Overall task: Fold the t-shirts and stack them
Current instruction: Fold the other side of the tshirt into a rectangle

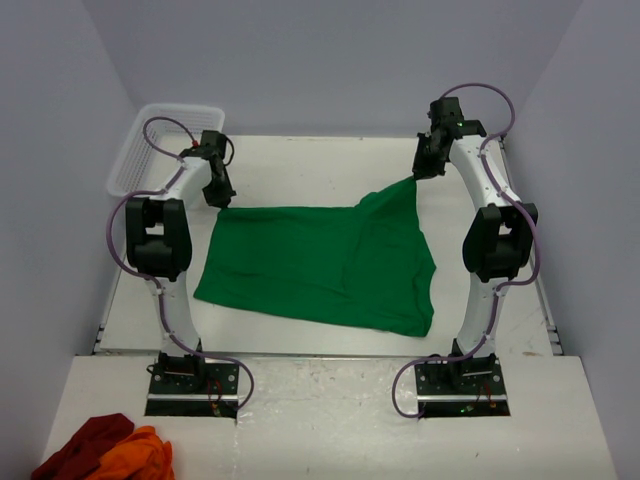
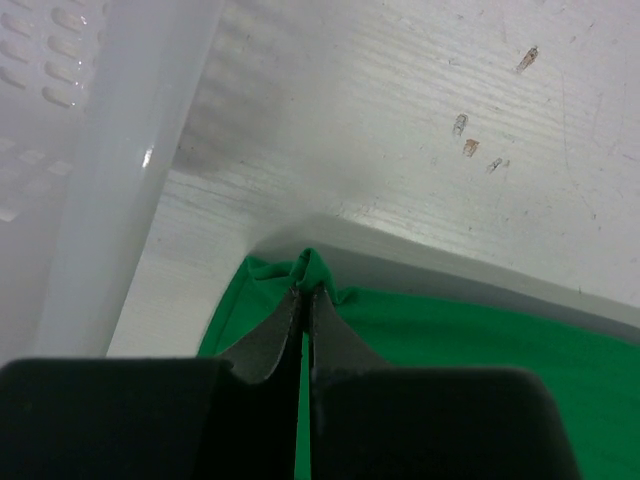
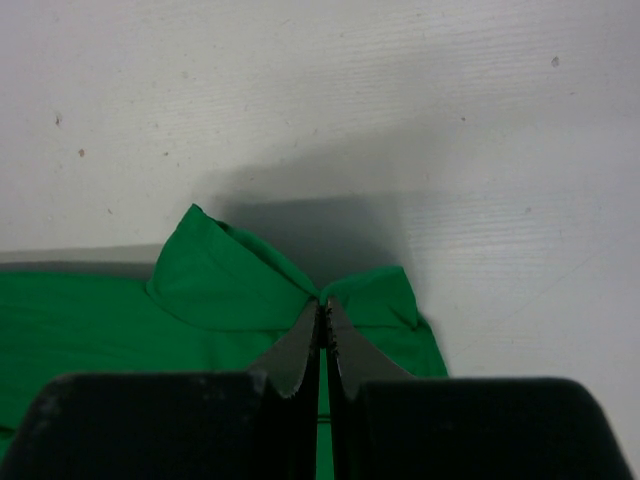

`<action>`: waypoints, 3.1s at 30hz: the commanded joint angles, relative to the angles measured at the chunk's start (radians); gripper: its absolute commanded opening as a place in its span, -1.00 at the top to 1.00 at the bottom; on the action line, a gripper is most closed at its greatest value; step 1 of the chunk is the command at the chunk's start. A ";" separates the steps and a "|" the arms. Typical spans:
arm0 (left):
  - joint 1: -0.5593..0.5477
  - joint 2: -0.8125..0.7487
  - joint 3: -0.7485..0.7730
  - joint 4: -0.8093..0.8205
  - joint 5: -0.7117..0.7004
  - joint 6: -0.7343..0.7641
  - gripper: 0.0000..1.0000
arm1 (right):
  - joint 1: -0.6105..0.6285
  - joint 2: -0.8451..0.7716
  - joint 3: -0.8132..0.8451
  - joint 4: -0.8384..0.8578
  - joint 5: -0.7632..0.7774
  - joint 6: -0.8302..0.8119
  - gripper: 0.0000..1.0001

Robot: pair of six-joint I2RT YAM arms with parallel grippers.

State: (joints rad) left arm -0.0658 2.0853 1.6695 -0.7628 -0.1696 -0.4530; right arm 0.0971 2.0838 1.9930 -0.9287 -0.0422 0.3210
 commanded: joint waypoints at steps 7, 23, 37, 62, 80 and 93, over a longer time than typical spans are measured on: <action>0.023 0.002 -0.008 0.033 0.036 -0.006 1.00 | -0.004 -0.005 0.030 0.002 0.001 -0.002 1.00; 0.049 -0.034 0.055 0.028 0.036 -0.010 1.00 | -0.011 -0.018 0.066 -0.010 0.022 -0.014 1.00; 0.050 -0.044 0.095 0.037 0.036 0.011 1.00 | -0.011 -0.050 0.058 -0.006 0.005 -0.020 1.00; 0.049 -0.091 0.039 0.068 0.033 0.002 1.00 | -0.010 -0.096 -0.040 0.062 0.005 -0.022 1.00; 0.041 -0.284 -0.195 0.092 0.091 -0.030 1.00 | 0.050 -0.353 -0.382 0.171 0.024 0.038 1.00; 0.041 -0.475 -0.384 0.089 0.059 -0.088 1.00 | 0.107 -0.625 -0.675 0.160 0.111 0.136 1.00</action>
State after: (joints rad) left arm -0.0284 1.6745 1.3102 -0.6964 -0.0925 -0.5133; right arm 0.1963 1.5543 1.3685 -0.7765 0.0128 0.4133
